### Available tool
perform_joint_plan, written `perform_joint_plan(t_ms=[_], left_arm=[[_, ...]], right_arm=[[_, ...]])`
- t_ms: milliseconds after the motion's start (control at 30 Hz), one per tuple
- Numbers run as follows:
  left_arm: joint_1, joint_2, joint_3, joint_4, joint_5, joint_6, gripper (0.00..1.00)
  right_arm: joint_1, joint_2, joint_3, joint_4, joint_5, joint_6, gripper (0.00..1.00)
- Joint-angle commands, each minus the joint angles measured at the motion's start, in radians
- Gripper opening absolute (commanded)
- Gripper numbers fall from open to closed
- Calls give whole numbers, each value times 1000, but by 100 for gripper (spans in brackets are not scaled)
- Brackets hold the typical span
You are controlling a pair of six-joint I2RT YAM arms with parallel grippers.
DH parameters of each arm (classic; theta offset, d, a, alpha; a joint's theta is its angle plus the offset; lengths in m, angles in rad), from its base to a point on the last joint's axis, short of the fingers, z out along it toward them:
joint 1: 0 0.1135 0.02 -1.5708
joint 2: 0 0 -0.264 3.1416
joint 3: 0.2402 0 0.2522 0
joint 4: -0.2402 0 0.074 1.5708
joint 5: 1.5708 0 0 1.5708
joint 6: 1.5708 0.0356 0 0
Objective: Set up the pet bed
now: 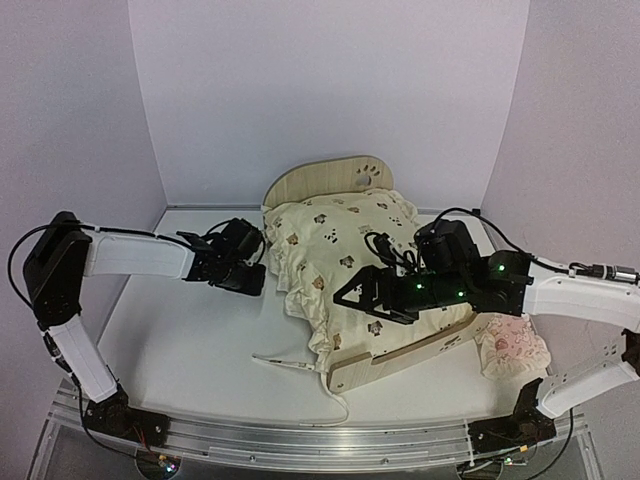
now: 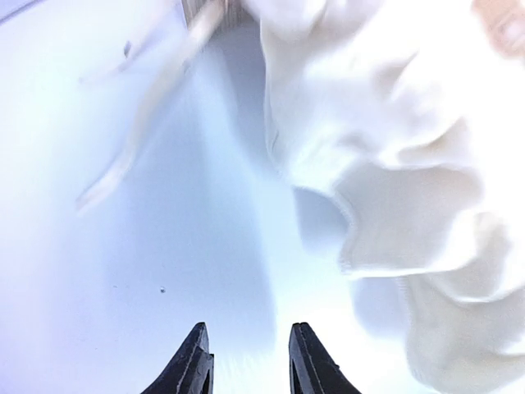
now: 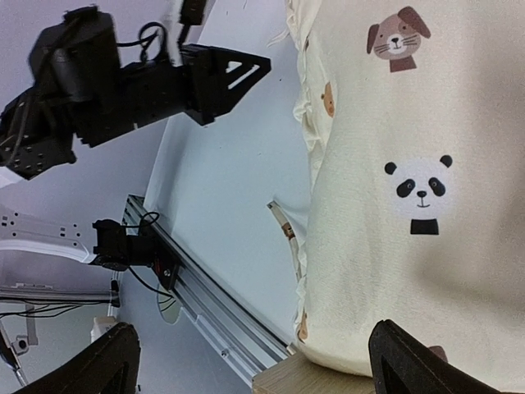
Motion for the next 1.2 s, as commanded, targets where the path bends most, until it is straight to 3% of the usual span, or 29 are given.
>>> perform_joint_plan(t_ms=[0,100,167,333,467,600,733,933,1167], left_arm=[[-1,-131,7,-70,6,-14,33],[-1,-184,-13,-93,28,-21,33],[-1,-214,-34,-99,46,-23,33],[-1,-287,-88,-105,85,-24,33],[-1,-325,-120,-111,110,-20,33],[-2,-353,-144,-108,160,-18,33],[-4,-369,-173,-96,182,-13,33],[-4,-351,-182,-74,175,-10,34],[-3,-344,-157,-92,142,-4,34]], right_arm=[[2,-17,39,6,72,-132,98],[-29,-33,73,-105,264,-272,98],[-127,-34,112,-204,377,-328,97],[-507,60,185,-271,216,-288,90],[-652,215,286,-344,224,-324,82],[-775,401,361,-379,170,-342,62],[-808,540,406,-411,150,-375,51],[-807,565,381,-412,47,-401,40],[-719,555,345,-419,-153,-419,37]])
